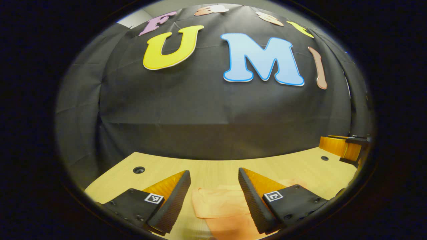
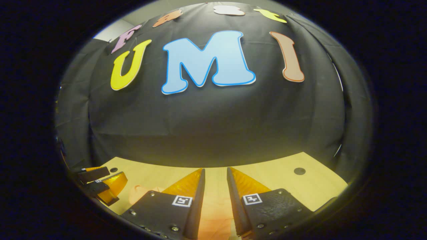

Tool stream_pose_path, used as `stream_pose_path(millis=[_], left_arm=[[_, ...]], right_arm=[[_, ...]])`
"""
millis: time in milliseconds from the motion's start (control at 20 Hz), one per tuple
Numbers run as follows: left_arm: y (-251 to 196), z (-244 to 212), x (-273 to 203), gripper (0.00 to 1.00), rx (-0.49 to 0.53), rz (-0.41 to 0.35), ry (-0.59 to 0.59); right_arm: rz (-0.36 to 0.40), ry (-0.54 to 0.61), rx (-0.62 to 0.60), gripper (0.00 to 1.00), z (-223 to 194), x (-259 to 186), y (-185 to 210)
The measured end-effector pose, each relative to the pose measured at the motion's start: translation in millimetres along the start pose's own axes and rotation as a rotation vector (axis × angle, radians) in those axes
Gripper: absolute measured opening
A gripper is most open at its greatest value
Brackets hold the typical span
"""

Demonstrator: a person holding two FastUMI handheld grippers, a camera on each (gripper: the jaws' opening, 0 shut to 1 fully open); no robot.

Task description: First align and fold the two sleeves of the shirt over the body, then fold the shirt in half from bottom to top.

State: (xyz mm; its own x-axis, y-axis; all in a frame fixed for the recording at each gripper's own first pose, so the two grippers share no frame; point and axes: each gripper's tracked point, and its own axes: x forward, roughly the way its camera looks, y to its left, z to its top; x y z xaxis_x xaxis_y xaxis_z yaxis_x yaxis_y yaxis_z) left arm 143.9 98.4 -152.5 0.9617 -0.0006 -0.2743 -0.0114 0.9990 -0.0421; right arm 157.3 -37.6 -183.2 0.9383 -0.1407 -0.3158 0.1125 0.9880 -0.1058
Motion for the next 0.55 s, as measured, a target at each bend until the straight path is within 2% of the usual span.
stream_pose_path(millis=[150,500,550], left_arm=[[-7,23,-21,0.94,-0.025,-0.017,-0.046],[-3,77,-80,0.94,-0.011,0.014,-0.146],[-2,81,-87,0.94,-0.003,0.025,-0.157]], right_arm=[[0.025,-0.030,0.017,0.41,18,-18,8],[0.049,-0.080,0.008,0.40,48,-64,27],[0.064,-0.088,0.010,0.33,51,-70,32]])
